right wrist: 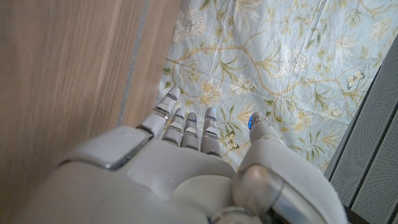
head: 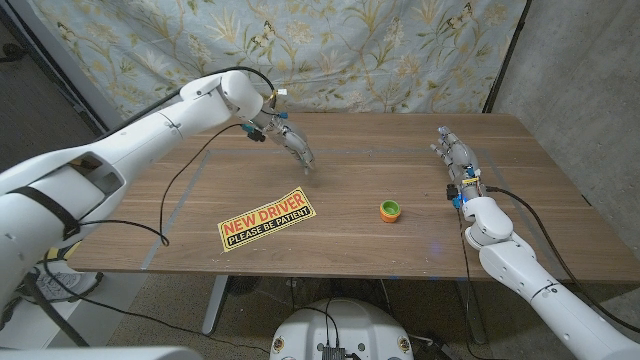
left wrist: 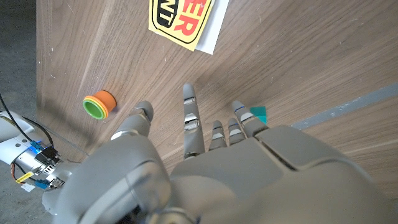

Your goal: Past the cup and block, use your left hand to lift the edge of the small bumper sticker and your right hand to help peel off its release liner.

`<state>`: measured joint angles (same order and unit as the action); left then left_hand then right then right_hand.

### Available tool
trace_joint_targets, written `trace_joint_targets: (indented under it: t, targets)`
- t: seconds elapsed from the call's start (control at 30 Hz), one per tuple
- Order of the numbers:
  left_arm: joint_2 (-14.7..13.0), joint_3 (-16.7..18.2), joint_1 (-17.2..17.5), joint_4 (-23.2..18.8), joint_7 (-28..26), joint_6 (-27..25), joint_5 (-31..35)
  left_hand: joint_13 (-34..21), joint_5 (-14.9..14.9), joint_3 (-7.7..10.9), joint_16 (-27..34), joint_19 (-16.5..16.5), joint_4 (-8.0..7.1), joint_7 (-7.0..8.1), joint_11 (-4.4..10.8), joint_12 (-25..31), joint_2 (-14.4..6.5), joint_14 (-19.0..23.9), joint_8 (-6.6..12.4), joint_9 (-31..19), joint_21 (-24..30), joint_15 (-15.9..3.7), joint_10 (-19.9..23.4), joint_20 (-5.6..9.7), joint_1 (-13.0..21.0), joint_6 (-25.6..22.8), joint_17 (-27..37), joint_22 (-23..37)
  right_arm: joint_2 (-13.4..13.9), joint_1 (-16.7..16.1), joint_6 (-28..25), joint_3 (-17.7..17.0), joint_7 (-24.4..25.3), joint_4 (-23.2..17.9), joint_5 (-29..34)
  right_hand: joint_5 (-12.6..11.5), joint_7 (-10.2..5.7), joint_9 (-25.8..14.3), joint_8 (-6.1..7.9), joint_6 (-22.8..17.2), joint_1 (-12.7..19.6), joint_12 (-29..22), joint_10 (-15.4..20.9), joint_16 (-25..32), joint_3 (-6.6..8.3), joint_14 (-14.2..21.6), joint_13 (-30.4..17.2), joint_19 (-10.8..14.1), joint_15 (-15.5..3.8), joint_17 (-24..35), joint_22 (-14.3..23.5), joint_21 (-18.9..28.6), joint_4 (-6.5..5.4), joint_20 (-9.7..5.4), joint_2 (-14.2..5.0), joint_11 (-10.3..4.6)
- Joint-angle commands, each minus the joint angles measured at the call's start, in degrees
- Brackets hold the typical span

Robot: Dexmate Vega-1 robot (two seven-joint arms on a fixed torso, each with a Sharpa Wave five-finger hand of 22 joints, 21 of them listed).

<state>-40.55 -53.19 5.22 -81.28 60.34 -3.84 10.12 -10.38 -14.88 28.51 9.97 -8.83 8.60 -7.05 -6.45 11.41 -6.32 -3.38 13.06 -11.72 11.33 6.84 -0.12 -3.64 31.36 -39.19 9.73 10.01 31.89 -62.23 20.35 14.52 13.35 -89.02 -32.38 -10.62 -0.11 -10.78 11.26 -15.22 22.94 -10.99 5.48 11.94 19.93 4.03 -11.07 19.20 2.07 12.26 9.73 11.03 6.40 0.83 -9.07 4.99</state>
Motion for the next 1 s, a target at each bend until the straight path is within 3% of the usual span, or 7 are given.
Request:
trace_joint_targets:
  t: [0.03,0.4,0.7,0.83,0.9,1.0]
  targets:
    - [1.7,-1.7,-0.4,1.6,0.4,1.1,1.9,-0.2,-0.4,-0.19,0.4,-0.4,0.07,0.19,0.14,0.1,-0.7,0.4,-0.33,0.0,0.1,0.02,0.2,0.14,0.3,-0.2,0.1,0.1,-0.2,-0.6,0.7,-0.4,0.1,0.5,-0.3,-0.3,-0.23,-0.3,-0.13,-0.3,0.7,-0.2,-0.3,0.3,0.08,0.2,-0.3,0.2,0.31,0.2,0.2,0.2,0.44,0.48,0.07,-0.14]
    - [3.0,-3.7,-1.2,2.6,1.7,1.7,4.2,-0.2,-0.6,-0.15,0.4,-0.5,0.17,0.43,0.2,0.1,-0.9,0.5,-0.59,0.0,0.1,-0.03,0.2,0.27,0.5,0.0,0.1,0.1,-0.4,-1.6,1.1,-0.9,0.2,0.6,-0.9,-0.3,-0.32,-0.3,-0.14,-0.3,0.7,-0.2,-0.3,0.4,0.09,0.2,-0.3,0.2,0.24,0.2,0.2,0.2,0.5,0.55,0.06,-0.15]
    - [2.0,-3.6,-0.7,-1.1,1.0,1.2,6.6,-0.2,-0.9,-0.11,0.0,0.6,0.31,0.55,0.28,-0.1,-1.0,-0.5,-0.84,0.0,-0.3,-0.09,-0.5,0.33,0.7,0.0,0.2,0.1,-0.3,-2.0,1.3,-1.2,0.3,0.6,-1.1,-0.3,-0.36,-0.3,-0.15,-0.2,0.7,-0.2,-0.4,0.4,0.11,0.2,-0.3,0.2,0.2,0.2,0.2,0.2,0.53,0.62,0.05,-0.19]
    - [0.2,-2.6,0.7,-5.3,-0.5,0.1,8.0,-0.2,-1.2,-0.09,-0.4,3.0,0.34,1.2,-0.16,-0.2,-1.3,-2.8,-0.69,0.0,-0.9,1.16,-1.0,-1.02,0.9,-1.1,0.1,0.1,-0.4,-2.0,1.5,-1.4,0.1,0.8,-1.3,-0.3,-0.39,-0.3,-0.15,-0.2,0.6,-0.2,-0.5,0.4,0.1,0.1,-0.3,0.2,0.2,0.2,0.2,0.2,0.54,0.61,0.05,-0.14]
    - [-0.2,-2.2,1.1,-6.1,-0.9,-0.1,8.4,-0.2,-1.3,-0.11,-0.5,4.1,0.31,1.18,-1.2,-0.3,-1.4,-4.2,-0.58,0.0,-1.0,2.13,-1.6,-1.88,1.0,-1.9,0.1,0.0,-0.3,-2.0,1.6,-1.4,0.1,0.8,-1.2,-0.3,-0.4,-0.3,-0.14,-0.2,0.6,-0.2,-0.5,0.4,0.1,0.1,-0.3,0.2,0.2,0.2,0.2,0.2,0.54,0.63,0.05,-0.13]
    - [-0.9,-1.5,1.9,-7.6,-1.5,-0.7,8.8,-0.2,-1.4,-0.13,-0.5,4.7,0.29,1.29,-1.37,-0.3,-1.5,-4.9,-0.48,0.0,-1.1,2.6,-1.8,-2.48,1.1,-2.4,0.1,0.0,-0.3,-2.1,1.6,-1.5,0.0,0.8,-1.3,-0.3,-0.39,-0.3,-0.11,-0.3,0.6,-0.2,-0.5,0.4,0.11,0.1,-0.3,0.2,0.19,0.2,0.2,0.2,0.55,0.65,0.04,-0.14]
